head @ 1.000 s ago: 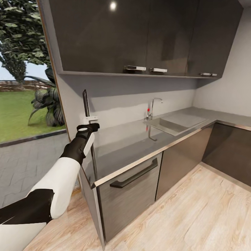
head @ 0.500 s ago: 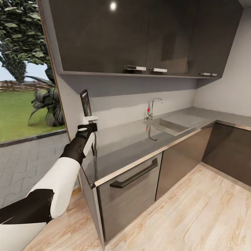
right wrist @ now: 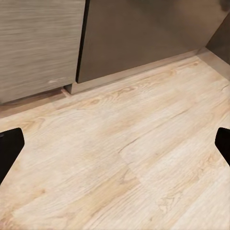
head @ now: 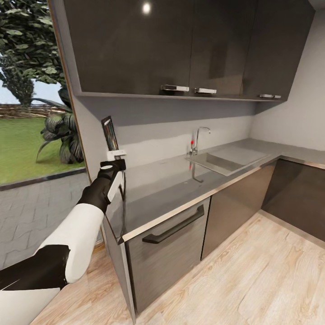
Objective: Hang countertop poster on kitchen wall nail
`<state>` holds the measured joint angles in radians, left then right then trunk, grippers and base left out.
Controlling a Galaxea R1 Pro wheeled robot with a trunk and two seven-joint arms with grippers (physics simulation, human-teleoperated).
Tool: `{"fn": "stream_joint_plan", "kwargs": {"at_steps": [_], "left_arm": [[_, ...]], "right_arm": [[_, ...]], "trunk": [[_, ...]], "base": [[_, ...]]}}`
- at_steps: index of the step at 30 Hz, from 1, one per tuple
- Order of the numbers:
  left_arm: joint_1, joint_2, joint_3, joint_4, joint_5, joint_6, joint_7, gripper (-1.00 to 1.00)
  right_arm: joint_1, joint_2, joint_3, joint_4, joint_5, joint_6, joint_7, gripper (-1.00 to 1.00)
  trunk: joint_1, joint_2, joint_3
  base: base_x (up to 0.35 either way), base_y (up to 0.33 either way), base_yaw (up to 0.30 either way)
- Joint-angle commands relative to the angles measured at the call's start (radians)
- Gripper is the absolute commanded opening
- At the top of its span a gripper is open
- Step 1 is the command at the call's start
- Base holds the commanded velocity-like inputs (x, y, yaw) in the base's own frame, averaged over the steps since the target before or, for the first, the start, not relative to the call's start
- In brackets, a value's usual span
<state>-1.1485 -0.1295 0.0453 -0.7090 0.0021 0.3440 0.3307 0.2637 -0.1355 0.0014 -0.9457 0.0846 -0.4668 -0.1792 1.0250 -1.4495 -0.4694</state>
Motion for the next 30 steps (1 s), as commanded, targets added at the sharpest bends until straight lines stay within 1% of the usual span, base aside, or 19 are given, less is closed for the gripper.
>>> {"fn": "stream_joint_plan", "kwargs": {"at_steps": [1, 6, 7, 10, 20, 24, 30], "left_arm": [[0.0, -0.001, 0.002, -0.01, -0.002, 0.006, 0.001, -1.0], [0.0, -0.001, 0.002, -0.02, -0.002, 0.007, 0.001, -1.0], [0.0, -0.001, 0.002, -0.057, -0.003, 0.012, -0.001, -1.0], [0.0, -0.001, 0.002, -0.074, -0.003, 0.014, -0.001, -1.0], [0.0, -0.001, 0.002, -0.084, -0.003, 0.015, -0.001, -1.0], [0.0, -0.002, 0.001, -0.084, -0.004, 0.015, -0.001, -1.0], [0.0, -0.002, 0.001, -0.084, -0.003, 0.016, -0.001, -1.0]], "right_arm": [[0.0, 0.0, 0.0, -0.001, 0.009, 0.001, -0.006, 1.0], [0.0, 0.0, 0.0, -0.001, 0.009, 0.001, -0.006, 1.0], [0.0, 0.0, 0.0, -0.001, 0.009, 0.001, -0.006, 1.0], [0.0, 0.0, 0.0, -0.001, 0.009, 0.001, -0.006, 1.0], [0.0, 0.0, 0.0, -0.002, 0.008, -0.001, -0.006, 1.0], [0.0, 0.0, 0.0, -0.002, 0.008, -0.001, -0.006, 1.0], [0.0, 0.0, 0.0, -0.002, 0.007, -0.001, -0.006, 1.0]], "trunk": [[0.0, -0.001, -0.001], [0.0, -0.001, -0.001], [0.0, -0.001, -0.001], [0.0, -0.001, -0.001], [0.0, -0.001, -0.001], [0.0, -0.001, -0.001], [0.0, -0.001, -0.001]], "base": [[0.0, 0.0, 0.0], [0.0, 0.0, 0.0], [0.0, 0.0, 0.0], [0.0, 0.0, 0.0], [-0.003, 0.0, 0.0], [-0.202, 0.0, 0.0], [-0.31, 0.0, 0.0]]}}
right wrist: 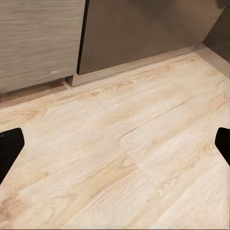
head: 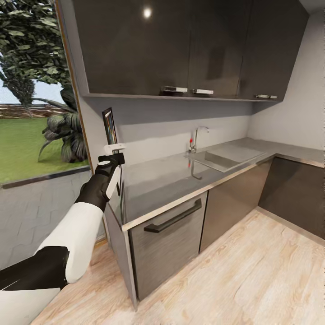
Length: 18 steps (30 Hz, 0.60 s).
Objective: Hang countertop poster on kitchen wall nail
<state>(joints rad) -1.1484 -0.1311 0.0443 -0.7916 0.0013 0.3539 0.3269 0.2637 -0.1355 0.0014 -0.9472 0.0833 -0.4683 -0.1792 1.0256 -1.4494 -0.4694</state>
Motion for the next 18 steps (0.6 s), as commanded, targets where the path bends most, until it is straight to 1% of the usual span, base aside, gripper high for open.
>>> {"fn": "stream_joint_plan", "kwargs": {"at_steps": [1, 5, 14, 18], "left_arm": [[-0.001, -0.001, 0.002, -0.003, -0.001, 0.006, 0.002, -1.0], [-0.001, -0.002, 0.002, -0.005, 0.0, 0.024, 0.001, -1.0], [-0.001, -0.004, 0.001, -0.006, 0.002, 0.029, 0.001, -1.0], [-0.001, -0.005, 0.0, -0.029, 0.002, 0.034, 0.001, -1.0]], "right_arm": [[0.0, 0.0, 0.0, -0.001, 0.01, 0.0, -0.006, 1.0], [0.0, 0.0, 0.0, 0.0, 0.01, 0.0, -0.006, 1.0], [0.0, 0.0, 0.0, 0.0, 0.01, 0.0, -0.006, 1.0], [0.0, 0.0, 0.0, -0.001, 0.01, 0.0, -0.006, 1.0]], "trunk": [[-0.001, -0.001, -0.001], [-0.001, -0.001, -0.001], [-0.001, -0.001, -0.001], [-0.001, -0.001, -0.001]], "base": [[-0.332, 0.0, 0.0], [-0.335, 0.0, 0.0], [-0.336, 0.0, 0.0], [-0.337, 0.0, 0.0]]}}
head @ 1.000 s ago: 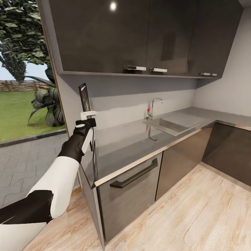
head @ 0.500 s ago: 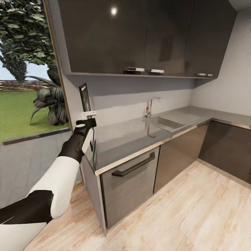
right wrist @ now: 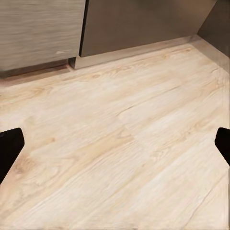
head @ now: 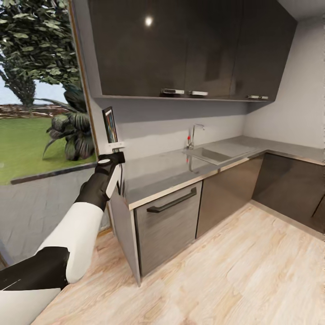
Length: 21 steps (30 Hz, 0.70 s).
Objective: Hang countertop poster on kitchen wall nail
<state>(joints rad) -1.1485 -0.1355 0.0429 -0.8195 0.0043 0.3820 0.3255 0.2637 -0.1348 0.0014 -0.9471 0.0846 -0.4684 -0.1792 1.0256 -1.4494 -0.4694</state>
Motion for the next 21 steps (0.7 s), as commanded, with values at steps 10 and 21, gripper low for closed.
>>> {"fn": "stream_joint_plan", "kwargs": {"at_steps": [10, 21], "left_arm": [[0.0, -0.003, 0.002, -0.038, 0.0, 0.042, 0.003, -1.0], [0.0, -0.004, 0.0, -0.039, 0.0, 0.044, 0.001, -1.0]], "right_arm": [[0.0, 0.0, 0.0, -0.001, 0.009, 0.001, -0.006, 1.0], [0.0, 0.0, 0.0, -0.001, 0.009, 0.001, -0.006, 1.0]], "trunk": [[-0.001, -0.001, -0.001], [-0.001, -0.001, -0.001]], "base": [[-0.338, 0.0, 0.0], [-0.338, 0.0, 0.0]]}}
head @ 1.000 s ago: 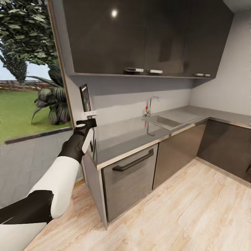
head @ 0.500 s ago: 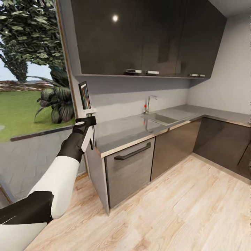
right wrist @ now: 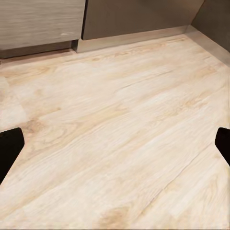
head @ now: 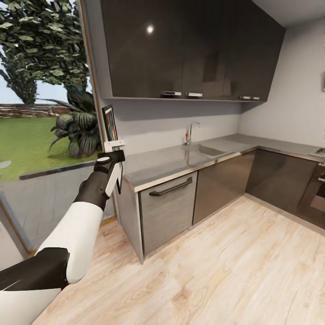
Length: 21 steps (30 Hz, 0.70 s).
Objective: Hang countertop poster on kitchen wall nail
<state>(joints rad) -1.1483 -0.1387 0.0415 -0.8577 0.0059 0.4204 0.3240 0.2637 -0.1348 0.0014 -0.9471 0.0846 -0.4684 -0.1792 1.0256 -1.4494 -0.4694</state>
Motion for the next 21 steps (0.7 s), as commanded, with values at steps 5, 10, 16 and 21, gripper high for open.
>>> {"fn": "stream_joint_plan", "kwargs": {"at_steps": [5, 10, 16, 21], "left_arm": [[0.0, -0.011, -0.002, -0.003, -0.001, 0.006, 0.0, -1.0], [-0.001, -0.036, -0.009, -0.003, -0.001, 0.006, -0.003, -1.0], [-0.001, -0.036, -0.024, -0.004, 0.0, 0.006, -0.006, -1.0], [0.0, -0.036, -0.097, -0.006, 0.078, 0.006, -0.006, -1.0]], "right_arm": [[0.0, 0.0, 0.0, 0.0, 0.009, 0.001, -0.007, 1.0], [0.0, 0.0, 0.0, 0.001, 0.009, 0.001, -0.007, 1.0], [0.0, 0.0, 0.0, 0.001, 0.009, 0.001, -0.007, 1.0], [0.0, 0.0, 0.0, 0.001, 0.009, 0.001, -0.007, 1.0]], "trunk": [[-0.001, -0.001, -0.001], [-0.001, -0.001, -0.001], [-0.001, -0.001, -0.001], [-0.001, -0.001, -0.001]], "base": [[-0.338, 0.0, 0.0], [-0.266, 0.0, 0.0], [-0.072, 0.0, 0.0], [-0.012, 0.0, 0.0]]}}
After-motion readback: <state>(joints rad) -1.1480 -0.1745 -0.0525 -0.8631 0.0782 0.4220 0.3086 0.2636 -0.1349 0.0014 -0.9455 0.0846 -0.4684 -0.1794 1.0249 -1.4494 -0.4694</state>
